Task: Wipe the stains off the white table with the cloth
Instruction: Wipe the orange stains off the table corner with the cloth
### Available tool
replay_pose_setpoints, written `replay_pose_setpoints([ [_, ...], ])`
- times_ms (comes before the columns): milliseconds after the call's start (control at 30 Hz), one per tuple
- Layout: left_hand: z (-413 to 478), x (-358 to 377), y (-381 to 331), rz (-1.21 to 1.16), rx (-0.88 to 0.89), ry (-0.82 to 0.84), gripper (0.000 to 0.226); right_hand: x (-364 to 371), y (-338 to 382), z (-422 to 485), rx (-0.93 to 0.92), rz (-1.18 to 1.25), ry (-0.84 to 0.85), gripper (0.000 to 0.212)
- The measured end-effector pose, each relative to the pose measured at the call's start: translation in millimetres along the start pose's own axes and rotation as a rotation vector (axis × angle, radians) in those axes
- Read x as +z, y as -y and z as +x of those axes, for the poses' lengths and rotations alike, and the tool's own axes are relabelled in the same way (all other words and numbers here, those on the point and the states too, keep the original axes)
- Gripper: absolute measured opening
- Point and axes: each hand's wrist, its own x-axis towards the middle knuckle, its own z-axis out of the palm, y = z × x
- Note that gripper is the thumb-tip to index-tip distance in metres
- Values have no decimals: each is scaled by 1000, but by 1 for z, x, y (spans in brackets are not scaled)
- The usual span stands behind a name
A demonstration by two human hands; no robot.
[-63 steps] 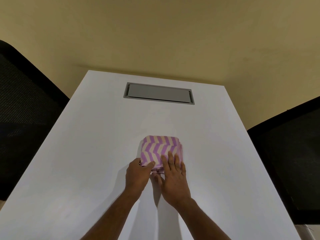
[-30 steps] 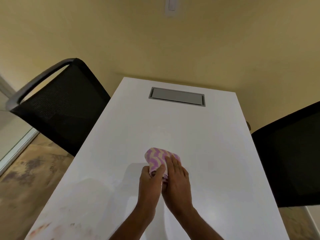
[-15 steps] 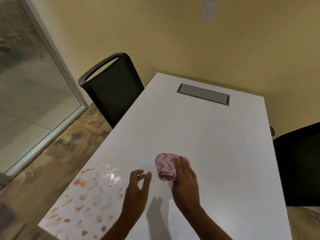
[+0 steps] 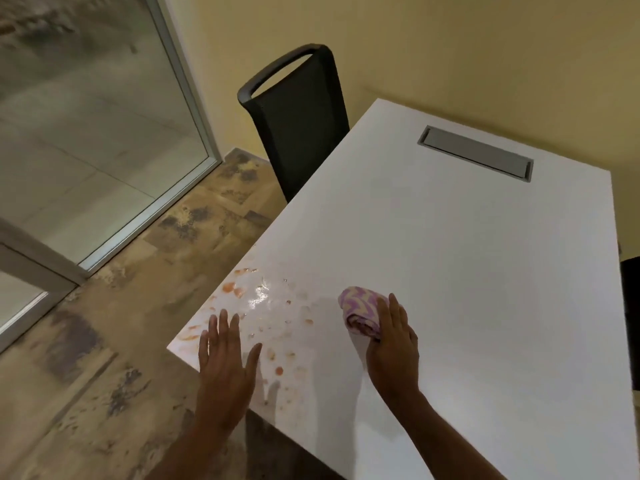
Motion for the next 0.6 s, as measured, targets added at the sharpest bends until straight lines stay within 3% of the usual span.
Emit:
replay_pose_setpoints([
  [267,-28,2,80,25,-98,80,79,40,22,-32,69,-125,31,63],
  [600,-86,12,67,-22,-145,33,76,82,3,-84,-66,-329,289,58],
])
